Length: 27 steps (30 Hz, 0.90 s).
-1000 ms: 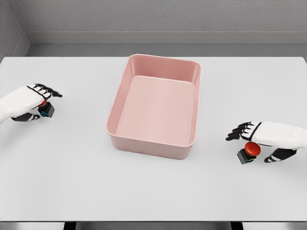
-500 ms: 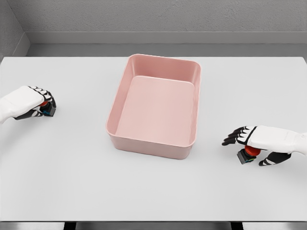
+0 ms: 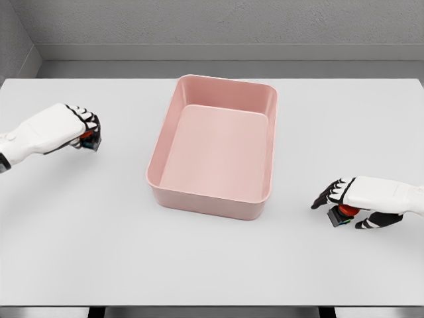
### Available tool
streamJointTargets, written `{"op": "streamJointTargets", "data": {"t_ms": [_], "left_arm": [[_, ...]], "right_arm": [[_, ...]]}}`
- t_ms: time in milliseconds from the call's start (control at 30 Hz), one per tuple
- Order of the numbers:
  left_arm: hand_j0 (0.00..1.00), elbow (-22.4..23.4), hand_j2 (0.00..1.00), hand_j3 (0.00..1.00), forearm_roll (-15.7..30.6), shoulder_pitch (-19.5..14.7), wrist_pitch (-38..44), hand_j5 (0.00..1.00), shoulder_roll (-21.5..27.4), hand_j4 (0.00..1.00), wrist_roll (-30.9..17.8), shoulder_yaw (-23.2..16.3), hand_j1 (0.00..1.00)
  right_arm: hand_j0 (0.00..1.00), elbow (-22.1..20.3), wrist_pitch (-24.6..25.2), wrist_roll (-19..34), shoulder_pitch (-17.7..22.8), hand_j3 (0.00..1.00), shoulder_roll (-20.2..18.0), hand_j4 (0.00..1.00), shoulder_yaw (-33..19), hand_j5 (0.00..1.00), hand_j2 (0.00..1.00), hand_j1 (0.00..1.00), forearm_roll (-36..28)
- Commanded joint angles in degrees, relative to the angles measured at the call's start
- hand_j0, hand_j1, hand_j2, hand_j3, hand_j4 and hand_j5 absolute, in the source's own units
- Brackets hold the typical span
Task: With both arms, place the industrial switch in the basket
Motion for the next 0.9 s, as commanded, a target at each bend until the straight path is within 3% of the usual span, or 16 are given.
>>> {"op": "streamJointTargets", "data": {"t_ms": [0, 600, 867], "left_arm": [[0.29, -2.3, 0.29, 0.29, 0.9, 0.0, 0.0, 0.29, 0.1, 0.29, 0.1, 0.1, 0.29], [0.29, -8.3, 0.29, 0.29, 5.5, -0.6, 0.0, 0.29, -0.2, 0.29, 0.1, 0.2, 0.29], [0.29, -11.4, 0.29, 0.29, 5.7, -1.5, 0.0, 0.29, -1.0, 0.29, 0.0, 0.2, 0.29]], "right_arm": [[0.83, 0.0, 0.1, 0.4, 0.0, 0.83, -0.2, 0.83, 0.0, 0.83, 0.83, 0.83, -0.4], [0.59, 0.2, 0.1, 1.8, -0.4, 0.59, -0.4, 0.59, -0.6, 0.59, 0.59, 0.59, -0.4], [0.53, 0.5, 0.1, 2.1, -0.6, 0.53, -0.5, 0.53, -3.4, 0.53, 0.53, 0.53, -0.4]]}}
